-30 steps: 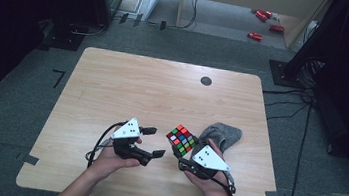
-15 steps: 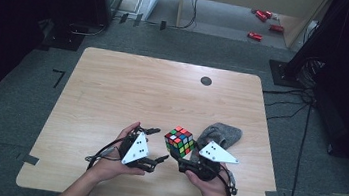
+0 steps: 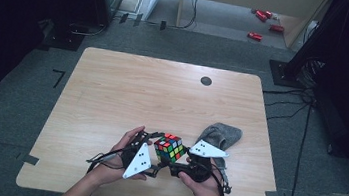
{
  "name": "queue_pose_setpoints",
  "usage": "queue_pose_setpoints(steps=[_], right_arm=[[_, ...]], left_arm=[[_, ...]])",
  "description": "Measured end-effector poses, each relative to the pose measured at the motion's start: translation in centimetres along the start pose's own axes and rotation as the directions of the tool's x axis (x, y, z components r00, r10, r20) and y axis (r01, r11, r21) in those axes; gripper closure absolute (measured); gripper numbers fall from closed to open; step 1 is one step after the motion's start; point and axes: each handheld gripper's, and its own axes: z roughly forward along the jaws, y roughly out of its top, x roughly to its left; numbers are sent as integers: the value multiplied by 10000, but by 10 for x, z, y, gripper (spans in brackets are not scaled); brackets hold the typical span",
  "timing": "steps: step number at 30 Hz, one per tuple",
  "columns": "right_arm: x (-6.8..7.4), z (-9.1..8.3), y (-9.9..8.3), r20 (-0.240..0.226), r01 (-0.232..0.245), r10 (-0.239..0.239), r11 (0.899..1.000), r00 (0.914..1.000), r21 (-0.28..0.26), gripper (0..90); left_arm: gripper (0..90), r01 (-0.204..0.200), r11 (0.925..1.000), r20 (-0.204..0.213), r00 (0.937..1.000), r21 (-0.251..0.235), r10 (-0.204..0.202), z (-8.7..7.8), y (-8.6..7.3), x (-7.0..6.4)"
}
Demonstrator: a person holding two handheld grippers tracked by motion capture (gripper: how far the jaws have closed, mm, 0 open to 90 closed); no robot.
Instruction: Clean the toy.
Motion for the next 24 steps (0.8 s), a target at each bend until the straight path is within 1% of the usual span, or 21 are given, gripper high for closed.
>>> queue_pose_setpoints(steps=[1,3,4,5,6,7,8,10,12,14,15,16,17,18,19,20,21,22,23,24], right_arm=[[0,0,0,13,-15,15,10000,10000,36,337],[0,1,0,25,-100,99,9999,9999,140,336],[-2,1,0,-25,-266,266,9995,9996,187,333],[-4,1,0,-113,-542,545,9982,9985,251,331],[-6,2,0,-264,-866,876,9955,9958,380,332],[-9,3,0,-375,-1204,1230,9905,9917,659,333],[-11,3,0,-379,-1377,1415,9864,9892,892,334],[-13,3,-1,-284,-1443,1483,9832,9885,1119,334],[-14,3,-1,-340,-1642,1694,9790,9850,1205,334],[-14,3,0,-424,-1600,1658,9803,9853,1155,325],[-13,2,0,-459,-1509,1567,9824,9866,1100,311],[-13,1,1,-477,-1347,1403,9853,9890,1046,280],[-12,0,2,-391,-1144,1181,9897,9922,861,260],[-12,-2,3,-382,-960,986,9932,9944,656,259],[-13,-5,4,-487,-923,952,9940,9943,585,258],[-15,-8,6,-606,-891,921,9948,9939,500,252],[-17,-12,7,-613,-823,842,9961,9946,330,246],[-20,-16,9,-541,-775,779,9969,9955,108,244],[-25,-21,10,-379,-774,765,9967,9963,-224,248],[-28,-24,11,-265,-763,753,9963,9968,-387,248]], left_arm=[[212,-84,10000,-43,10000,-21,84,0,-1,-1],[229,-283,9996,-101,9995,3,283,0,-1,-2],[244,-455,9990,-147,9989,-20,454,-1,0,-4],[265,-614,9981,-128,9980,-27,613,-1,0,-5],[294,-866,9962,-128,9962,41,866,0,1,-8],[310,-1154,9932,-168,9931,160,1157,1,1,-11],[324,-1299,9913,-195,9913,231,1304,2,1,-14],[330,-1162,9928,-80,9932,303,1165,3,0,-14],[335,-1033,9943,-47,9946,282,1035,2,0,-13],[336,-834,9962,-57,9965,258,836,1,1,-11],[337,-653,9975,-98,9978,270,656,0,2,-9],[339,-423,9986,-114,9990,303,427,-1,1,-6],[339,-78,9995,-21,10000,321,78,-3,1,-3],[339,277,9991,15,9996,318,-277,-4,0,1],[340,584,9978,-64,9983,307,-582,-5,-1,4],[340,959,9948,-63,9954,348,-958,-6,-3,8],[340,1352,9900,-79,9908,400,-1350,-7,-4,13],[340,1951,9794,-38,9808,527,-1951,-9,-5,19],[340,2355,9696,97,9715,663,-2367,-9,-6,23],[340,2901,9536,378,9551,810,-2938,-11,-6,27]])
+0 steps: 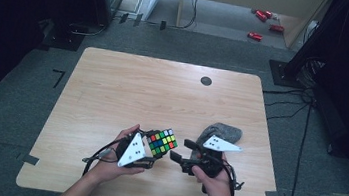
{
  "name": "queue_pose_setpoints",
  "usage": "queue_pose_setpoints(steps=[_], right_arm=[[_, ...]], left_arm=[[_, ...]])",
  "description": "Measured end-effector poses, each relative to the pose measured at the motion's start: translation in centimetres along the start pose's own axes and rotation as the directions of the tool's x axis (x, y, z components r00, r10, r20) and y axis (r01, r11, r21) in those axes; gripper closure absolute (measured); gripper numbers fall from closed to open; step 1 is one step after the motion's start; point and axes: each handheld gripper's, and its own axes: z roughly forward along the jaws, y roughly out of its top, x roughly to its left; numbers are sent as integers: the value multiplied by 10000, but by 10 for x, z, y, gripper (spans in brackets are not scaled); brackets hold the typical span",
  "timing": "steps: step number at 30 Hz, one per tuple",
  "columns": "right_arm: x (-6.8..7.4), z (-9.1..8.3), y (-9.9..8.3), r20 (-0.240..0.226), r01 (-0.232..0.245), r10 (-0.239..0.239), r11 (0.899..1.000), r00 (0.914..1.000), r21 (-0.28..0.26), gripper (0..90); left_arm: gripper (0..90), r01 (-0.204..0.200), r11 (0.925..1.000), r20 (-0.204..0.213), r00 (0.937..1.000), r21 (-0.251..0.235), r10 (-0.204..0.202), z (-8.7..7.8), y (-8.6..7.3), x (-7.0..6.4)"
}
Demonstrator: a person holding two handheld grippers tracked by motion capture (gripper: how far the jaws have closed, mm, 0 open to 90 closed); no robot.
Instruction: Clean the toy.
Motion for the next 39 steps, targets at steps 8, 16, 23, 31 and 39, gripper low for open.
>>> queue_pose_setpoints(steps=[8,16,23,31,39], right_arm=[[-46,-24,-6,4033,2557,-2227,9663,8876,-294,308],[-83,-14,-24,4385,2023,-2241,9746,8703,966,204],[-99,-3,-43,4833,1183,-2346,9586,8435,2588,213],[-97,-2,-44,5153,790,-1943,9683,8347,2371,492],[-87,-15,-39,4634,313,-803,9932,8825,1124,723]], left_arm=[[340,854,9963,989,9915,16,-851,-9,1,10],[339,823,9955,1090,9902,479,-872,-3,-2,7],[339,1007,9937,1076,9886,491,-1055,-4,-3,10],[338,1082,9922,1075,9876,613,-1143,-2,-5,9],[337,1038,9921,947,9894,709,-1103,1,-6,7]])
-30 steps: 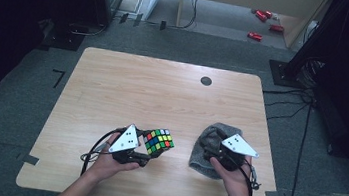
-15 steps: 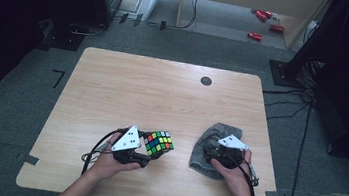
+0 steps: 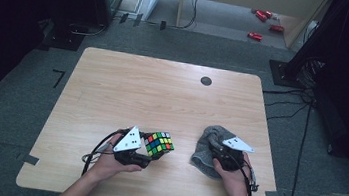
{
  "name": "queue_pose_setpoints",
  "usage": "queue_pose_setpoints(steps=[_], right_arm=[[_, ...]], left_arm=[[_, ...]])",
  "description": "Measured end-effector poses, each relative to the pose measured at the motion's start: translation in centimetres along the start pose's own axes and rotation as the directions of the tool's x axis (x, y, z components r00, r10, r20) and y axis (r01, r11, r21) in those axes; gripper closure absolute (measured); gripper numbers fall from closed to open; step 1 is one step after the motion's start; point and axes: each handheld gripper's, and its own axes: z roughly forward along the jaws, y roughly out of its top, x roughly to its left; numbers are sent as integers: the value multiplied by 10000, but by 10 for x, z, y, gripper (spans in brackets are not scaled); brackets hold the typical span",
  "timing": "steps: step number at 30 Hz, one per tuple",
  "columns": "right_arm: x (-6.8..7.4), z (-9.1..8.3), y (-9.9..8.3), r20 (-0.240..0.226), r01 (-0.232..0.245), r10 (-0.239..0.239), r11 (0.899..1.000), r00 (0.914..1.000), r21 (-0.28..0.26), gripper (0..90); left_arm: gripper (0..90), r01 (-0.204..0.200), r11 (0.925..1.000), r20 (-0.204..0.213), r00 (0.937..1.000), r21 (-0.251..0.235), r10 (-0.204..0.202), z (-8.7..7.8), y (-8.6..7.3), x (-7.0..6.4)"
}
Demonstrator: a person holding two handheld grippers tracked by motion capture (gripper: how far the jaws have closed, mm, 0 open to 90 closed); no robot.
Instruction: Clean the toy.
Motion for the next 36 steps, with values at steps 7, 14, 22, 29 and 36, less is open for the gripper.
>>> queue_pose_setpoints(steps=[7,14,22,29,36], right_arm=[[51,-36,30,-2177,-17,-437,9790,9750,-2039,725],[112,-49,42,-3480,295,-1271,9616,9288,-2727,716],[96,-33,30,-3555,-708,-155,9710,9345,-2284,718],[115,-48,41,-4043,-467,-713,9604,9118,-2746,717],[91,-36,33,-3584,-930,34,9680,9336,-2331,718]], left_arm=[[338,-228,9997,244,9994,-103,231,3,1,-6],[341,-486,9987,430,9979,-159,492,4,4,-11],[344,-497,9975,523,9973,-497,523,-1,6,-11],[346,-814,9954,624,9945,-501,844,2,8,-19],[346,-477,9956,698,9961,-801,533,-4,8,-13]])
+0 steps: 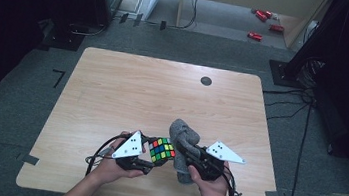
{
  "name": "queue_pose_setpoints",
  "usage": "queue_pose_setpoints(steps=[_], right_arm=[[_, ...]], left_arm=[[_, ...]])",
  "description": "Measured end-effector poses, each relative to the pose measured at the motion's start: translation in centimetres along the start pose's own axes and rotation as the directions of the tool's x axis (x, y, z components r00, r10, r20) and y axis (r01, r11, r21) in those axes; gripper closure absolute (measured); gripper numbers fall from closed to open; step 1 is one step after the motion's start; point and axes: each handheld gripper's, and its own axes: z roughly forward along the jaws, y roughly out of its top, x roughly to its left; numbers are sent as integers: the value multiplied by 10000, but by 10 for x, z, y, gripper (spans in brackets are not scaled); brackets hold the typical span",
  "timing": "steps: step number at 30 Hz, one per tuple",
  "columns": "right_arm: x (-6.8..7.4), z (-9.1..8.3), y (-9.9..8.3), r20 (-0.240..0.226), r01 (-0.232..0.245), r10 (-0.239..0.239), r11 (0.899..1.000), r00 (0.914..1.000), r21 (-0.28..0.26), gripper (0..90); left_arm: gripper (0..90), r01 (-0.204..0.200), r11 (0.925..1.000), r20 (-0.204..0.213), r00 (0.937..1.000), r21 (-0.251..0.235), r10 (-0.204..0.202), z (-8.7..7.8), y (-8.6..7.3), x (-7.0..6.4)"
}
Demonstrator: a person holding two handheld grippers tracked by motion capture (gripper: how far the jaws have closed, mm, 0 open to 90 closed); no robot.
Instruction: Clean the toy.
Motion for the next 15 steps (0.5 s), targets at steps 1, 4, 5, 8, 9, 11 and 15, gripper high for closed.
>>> queue_pose_setpoints(steps=[1,4,5,8,9,11,15], right_arm=[[0,0,0,-33,-7,7,10000,10000,42,717],[17,0,4,-541,437,-447,9988,9975,-203,715],[25,1,6,-647,674,-694,9972,9955,-318,715],[30,1,7,-503,979,-1002,9941,9937,-458,713],[24,1,6,-429,779,-800,9957,9959,-494,713],[14,1,3,-163,420,-427,9983,9990,-408,714],[15,0,2,-181,367,-372,9989,9991,-284,714]], left_arm=[[346,7,10000,-57,10000,3,-7,0,0,0],[346,-122,9996,-206,9997,261,128,3,-1,-1],[346,-126,9996,-199,9997,252,131,3,-1,-2],[346,-48,10000,-116,9999,-18,48,0,0,-1],[346,55,9999,-69,10000,-109,-56,-1,1,0],[346,236,9995,-98,9997,-211,-238,-3,1,2],[346,250,9997,-235,9994,19,-250,0,0,3]])
